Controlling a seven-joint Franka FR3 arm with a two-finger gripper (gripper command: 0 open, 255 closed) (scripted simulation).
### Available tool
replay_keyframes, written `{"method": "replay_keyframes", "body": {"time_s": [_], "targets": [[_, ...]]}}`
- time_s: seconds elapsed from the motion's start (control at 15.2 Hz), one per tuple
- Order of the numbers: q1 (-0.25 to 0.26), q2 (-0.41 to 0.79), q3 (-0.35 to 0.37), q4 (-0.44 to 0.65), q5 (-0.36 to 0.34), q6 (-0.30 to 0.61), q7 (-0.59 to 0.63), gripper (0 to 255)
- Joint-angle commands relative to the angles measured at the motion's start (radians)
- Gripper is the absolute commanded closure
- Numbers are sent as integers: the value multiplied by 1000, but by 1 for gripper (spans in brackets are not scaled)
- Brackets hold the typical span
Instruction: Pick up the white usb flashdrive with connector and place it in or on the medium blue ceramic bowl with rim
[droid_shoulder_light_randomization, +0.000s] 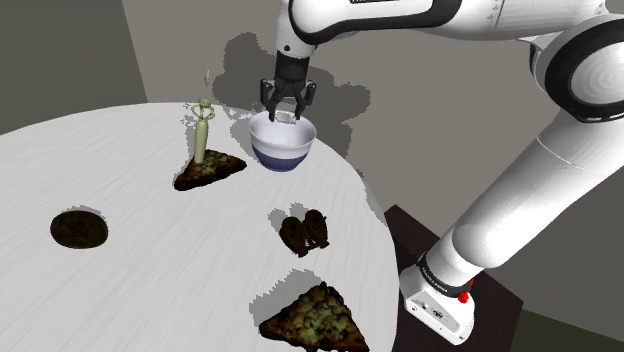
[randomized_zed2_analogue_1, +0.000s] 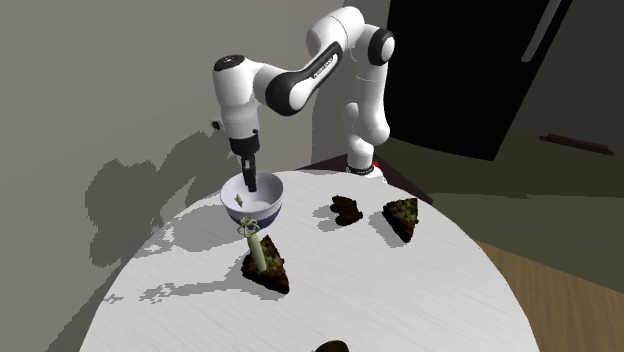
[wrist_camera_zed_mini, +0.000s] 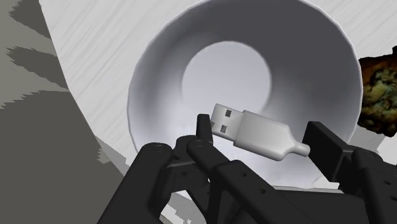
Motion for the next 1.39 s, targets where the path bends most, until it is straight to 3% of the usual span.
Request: {"method": "replay_keyframes", "body": {"time_s": [0.0,0.2,0.73,0.79,1.12,1.32], "targets": [[0,2,1,-24,-1,27,0,255],[1,8,1,-57,-2,66,1,255],[1,8,1,-57,-2,66,1,255],[1,8,1,-57,-2,66,1,0],[1,8,1,-57,-2,66,1,0],[-1,-3,-1,31,1,-34,-1,0]]}}
